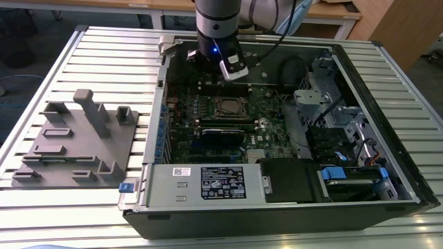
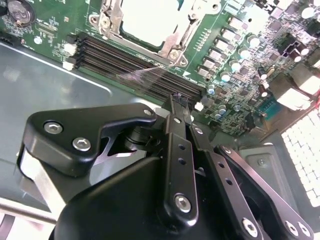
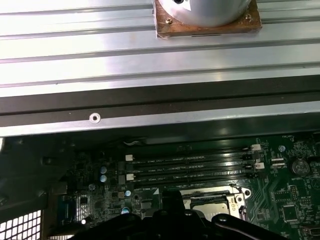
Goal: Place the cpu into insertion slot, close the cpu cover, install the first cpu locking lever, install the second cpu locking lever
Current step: 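Install the first cpu locking lever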
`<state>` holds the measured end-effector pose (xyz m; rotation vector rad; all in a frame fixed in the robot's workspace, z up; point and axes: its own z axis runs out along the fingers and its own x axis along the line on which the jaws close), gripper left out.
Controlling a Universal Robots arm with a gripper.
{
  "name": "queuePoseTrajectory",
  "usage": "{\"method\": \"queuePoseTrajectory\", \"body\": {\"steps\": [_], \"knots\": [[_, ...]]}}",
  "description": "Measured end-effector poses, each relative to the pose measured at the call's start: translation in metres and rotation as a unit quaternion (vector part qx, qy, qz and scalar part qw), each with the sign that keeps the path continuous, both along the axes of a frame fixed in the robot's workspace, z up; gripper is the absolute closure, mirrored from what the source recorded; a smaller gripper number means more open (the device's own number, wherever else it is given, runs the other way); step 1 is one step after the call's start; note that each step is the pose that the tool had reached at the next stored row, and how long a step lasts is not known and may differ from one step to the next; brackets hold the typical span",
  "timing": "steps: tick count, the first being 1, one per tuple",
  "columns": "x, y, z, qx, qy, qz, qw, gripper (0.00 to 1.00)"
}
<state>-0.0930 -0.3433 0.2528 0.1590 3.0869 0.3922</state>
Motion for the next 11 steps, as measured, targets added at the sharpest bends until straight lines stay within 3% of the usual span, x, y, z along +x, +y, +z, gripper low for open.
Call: {"method": "queuePoseTrajectory", "body": {"steps": [11], "knots": [[0.0001,0.0001,-0.0001,0.0000,0.0000,0.000,1.00000,0.90]]}}
